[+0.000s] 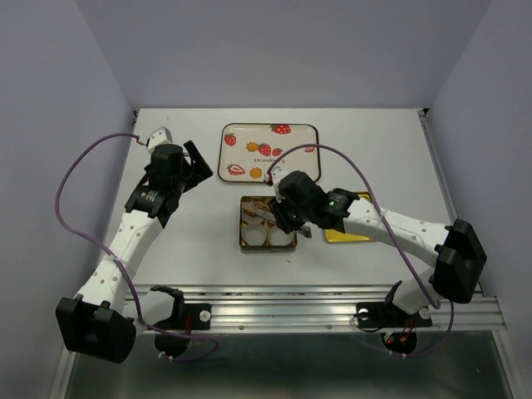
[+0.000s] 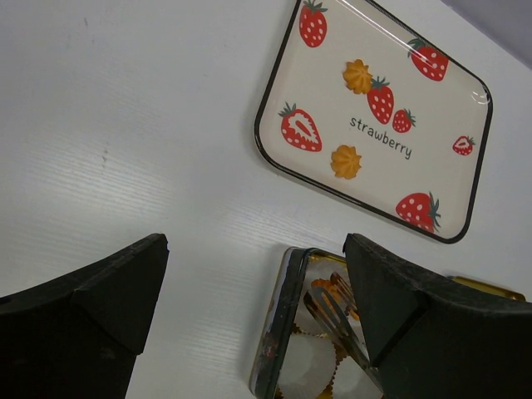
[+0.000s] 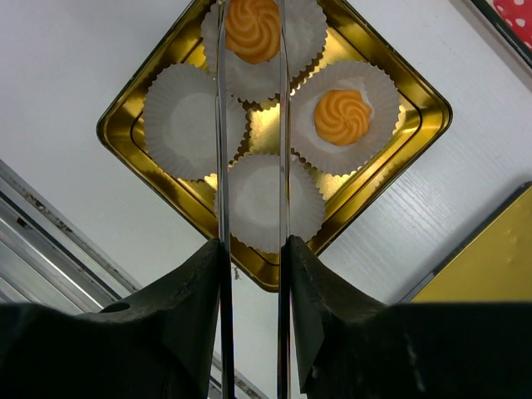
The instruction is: Pack the cookies
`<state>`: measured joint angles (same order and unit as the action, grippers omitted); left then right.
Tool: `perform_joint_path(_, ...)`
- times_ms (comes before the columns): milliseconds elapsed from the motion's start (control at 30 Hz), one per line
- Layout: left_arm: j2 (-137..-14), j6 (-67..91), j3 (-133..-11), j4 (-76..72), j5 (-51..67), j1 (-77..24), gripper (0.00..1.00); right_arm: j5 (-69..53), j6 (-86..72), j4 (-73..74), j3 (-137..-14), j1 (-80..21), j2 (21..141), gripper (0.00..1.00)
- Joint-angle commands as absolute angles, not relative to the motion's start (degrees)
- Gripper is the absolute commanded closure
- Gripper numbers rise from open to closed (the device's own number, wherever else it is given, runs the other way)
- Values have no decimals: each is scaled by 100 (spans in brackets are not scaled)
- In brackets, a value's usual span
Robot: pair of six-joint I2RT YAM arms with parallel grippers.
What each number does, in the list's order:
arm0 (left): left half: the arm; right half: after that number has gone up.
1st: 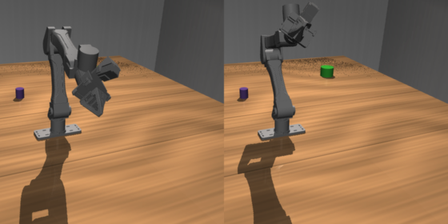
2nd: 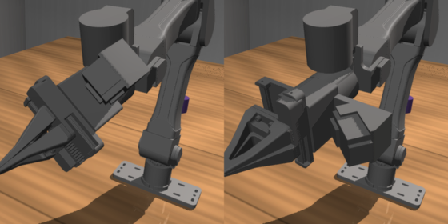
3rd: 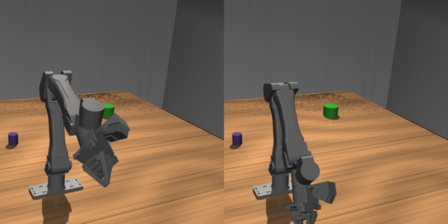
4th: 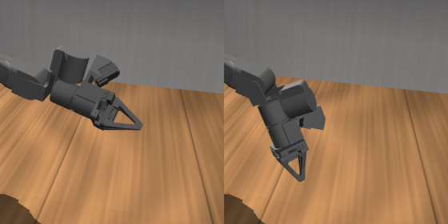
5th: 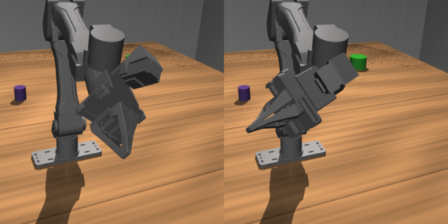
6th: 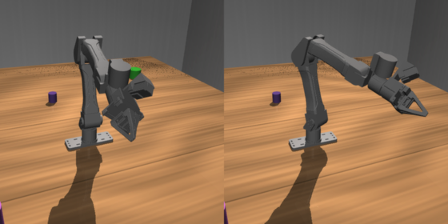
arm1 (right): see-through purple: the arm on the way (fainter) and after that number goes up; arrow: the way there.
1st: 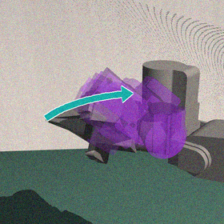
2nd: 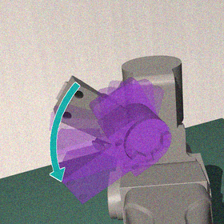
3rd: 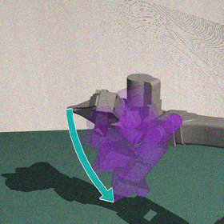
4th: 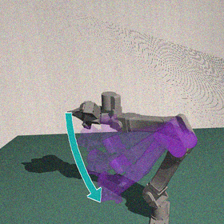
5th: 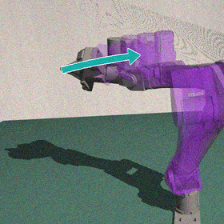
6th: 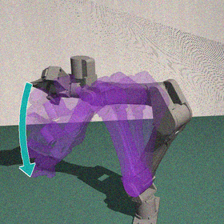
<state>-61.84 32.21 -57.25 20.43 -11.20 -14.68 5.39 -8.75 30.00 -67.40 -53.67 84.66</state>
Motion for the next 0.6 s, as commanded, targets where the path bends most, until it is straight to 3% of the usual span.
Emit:
perform_joint_path(0,-6038,3190,-5818,2004,-1222,-1503,1,633,-791,2804,-6750,-5405,8534,60)
perform_joint_path(567,-6038,3182,-5810,2030,-1248,-1503,1,694,-747,2733,-6812,-5405,8798,56)
